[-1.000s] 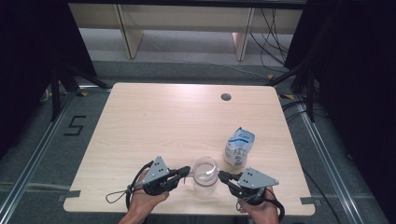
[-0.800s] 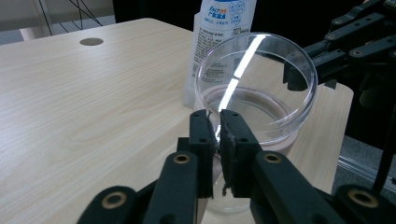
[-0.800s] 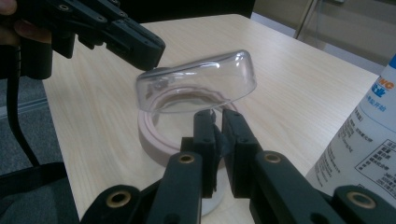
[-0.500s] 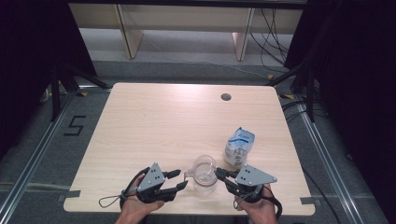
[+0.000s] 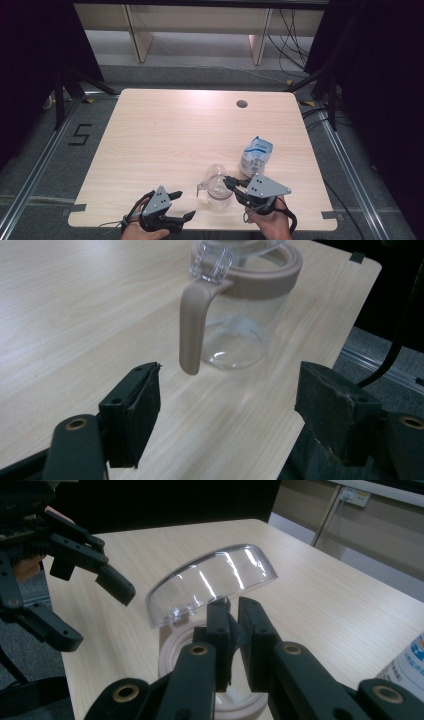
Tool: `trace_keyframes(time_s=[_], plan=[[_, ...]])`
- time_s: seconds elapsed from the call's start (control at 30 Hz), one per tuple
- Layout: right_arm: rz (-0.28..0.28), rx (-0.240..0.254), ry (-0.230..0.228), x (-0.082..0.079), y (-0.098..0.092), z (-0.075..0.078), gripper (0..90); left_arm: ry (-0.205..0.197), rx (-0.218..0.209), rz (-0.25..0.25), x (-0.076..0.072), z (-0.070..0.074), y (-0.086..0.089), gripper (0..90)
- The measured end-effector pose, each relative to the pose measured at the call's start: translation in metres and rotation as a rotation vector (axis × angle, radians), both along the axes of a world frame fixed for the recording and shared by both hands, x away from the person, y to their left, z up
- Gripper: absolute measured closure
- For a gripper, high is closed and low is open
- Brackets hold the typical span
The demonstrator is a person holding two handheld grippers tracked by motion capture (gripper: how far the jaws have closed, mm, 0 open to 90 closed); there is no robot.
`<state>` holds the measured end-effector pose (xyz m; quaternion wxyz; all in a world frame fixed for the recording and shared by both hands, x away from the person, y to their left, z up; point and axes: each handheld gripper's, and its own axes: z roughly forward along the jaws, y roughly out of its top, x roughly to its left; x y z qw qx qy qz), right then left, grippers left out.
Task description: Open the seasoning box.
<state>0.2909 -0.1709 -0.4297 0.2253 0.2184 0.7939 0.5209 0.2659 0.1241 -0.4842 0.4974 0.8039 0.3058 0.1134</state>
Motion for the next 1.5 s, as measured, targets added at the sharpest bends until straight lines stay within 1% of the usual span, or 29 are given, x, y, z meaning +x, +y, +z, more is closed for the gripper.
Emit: trace_keyframes(time_s=[0.03, 0.07, 0.1, 0.13, 0.17, 0.2, 0.23, 0.27, 0.3, 0.33, 0.37, 0.4, 0.43, 0.5, 0.6, 0.67, 0.7, 0.77, 0.83, 0.87, 0.93, 0.97, 1.0, 1.03, 1.07, 1.1, 1.17, 1.27, 1.5], plan=[[0.0, 0.0, 0.0, 0.0, 0.0, 0.0, 84.3, 0.0, 0.0, 0.0, 0.0, 0.0, 0.0, 25.1], [-0.001, -0.003, -0.007, 0.0, 0.002, 0.001, 84.3, -0.014, 0.024, -0.004, 0.0, -0.002, 0.002, 24.5], [-0.001, -0.003, -0.007, 0.0, 0.002, 0.001, 84.3, -0.014, 0.024, -0.004, 0.0, -0.002, 0.002, 24.2], [-0.004, 0.004, -0.002, 0.0, 0.003, 0.001, 84.2, 0.008, 0.014, 0.01, -0.001, -0.004, 0.002, 24.2], [0.003, -0.002, -0.01, 0.0, 0.005, 0.002, 84.2, 0.003, 0.023, 0.004, 0.0, -0.005, 0.003, 23.8], [0.01, -0.011, -0.01, 0.001, 0.005, 0.002, 84.1, 0.014, 0.026, 0.019, -0.001, -0.007, 0.005, 23.5], [0.005, 0.001, -0.011, 0.0, 0.007, 0.003, 84.0, 0.009, 0.029, 0.014, 0.0, -0.007, 0.006, 22.9], [0.007, -0.003, -0.016, 0.0, 0.007, 0.003, 84.1, 0.023, 0.006, 0.025, 0.0, -0.009, 0.005, 22.5], [0.012, -0.009, -0.04, 0.002, 0.007, 0.004, 84.0, 0.017, 0.017, 0.025, 0.0, -0.01, 0.007, 22.1], [0.006, 0.001, -0.014, 0.0, 0.008, 0.005, 84.0, 0.009, 0.025, 0.016, 0.001, -0.011, 0.008, 21.9], [0.01, 0.001, -0.015, 0.0, 0.01, 0.005, 84.1, 0.028, 0.015, 0.034, 0.0, -0.011, 0.008, 21.4], [0.01, 0.004, -0.023, 0.001, 0.011, 0.005, 84.1, 0.012, 0.021, 0.028, 0.0, -0.012, 0.01, 20.9], [0.012, 0.008, -0.019, 0.0, 0.012, 0.006, 84.0, 0.02, 0.027, 0.039, 0.0, -0.012, 0.011, 20.2], [0.022, 0.002, -0.013, 0.001, 0.014, 0.006, 84.0, 0.015, 0.026, 0.032, 0.001, -0.012, 0.012, 19.0], [0.013, 0.01, -0.024, 0.0, 0.019, 0.007, 84.0, 0.033, 0.012, 0.056, -0.001, -0.013, 0.012, 15.7], [0.024, 0.004, -0.024, 0.001, 0.02, 0.007, 83.9, 0.026, 0.007, 0.056, -0.001, -0.013, 0.012, 15.4], [0.027, 0.008, -0.02, 0.0, 0.021, 0.007, 83.9, 0.026, 0.012, 0.061, -0.002, -0.014, 0.012, 15.4], [0.02, 0.011, -0.019, 0.0, 0.023, 0.007, 83.9, 0.022, 0.054, 0.046, 0.0, -0.014, 0.014, 15.3], [0.029, 0.008, -0.026, 0.001, 0.025, 0.007, 83.8, 0.027, 0.014, 0.056, -0.002, -0.014, 0.012, 15.3], [0.029, 0.01, -0.021, 0.001, 0.027, 0.006, 83.8, 0.023, 0.009, 0.046, -0.002, -0.015, 0.013, 15.2], [0.03, 0.009, -0.018, 0.0, 0.028, 0.006, 83.8, 0.026, 0.008, 0.047, -0.002, -0.015, 0.013, 15.2], [0.05, 0.001, -0.018, 0.001, 0.029, 0.007, 83.6, 0.026, 0.011, 0.047, -0.002, -0.015, 0.013, 15.2], [0.06, 0.011, -0.02, 0.001, 0.031, 0.006, 83.5, 0.029, 0.017, 0.047, -0.002, -0.015, 0.013, 15.2], [0.047, 0.007, -0.023, 0.001, 0.032, 0.006, 83.5, 0.026, 0.016, 0.047, -0.002, -0.015, 0.013, 15.2], [0.052, -0.002, -0.024, 0.001, 0.032, 0.006, 83.5, 0.024, 0.026, 0.048, -0.003, -0.015, 0.012, 15.2], [0.061, 0.004, -0.02, 0.001, 0.034, 0.006, 83.5, 0.023, 0.027, 0.045, -0.003, -0.015, 0.012, 15.2], [0.055, -0.006, -0.026, 0.0, 0.035, 0.006, 83.5, 0.022, 0.031, 0.043, -0.003, -0.015, 0.012, 15.2], [0.066, 0.008, -0.022, 0.0, 0.038, 0.005, 83.4, 0.026, 0.028, 0.045, -0.003, -0.015, 0.012, 15.2], [0.069, -0.004, -0.021, 0.0, 0.042, 0.004, 83.0, 0.023, 0.033, 0.047, -0.003, -0.015, 0.012, 15.2]])
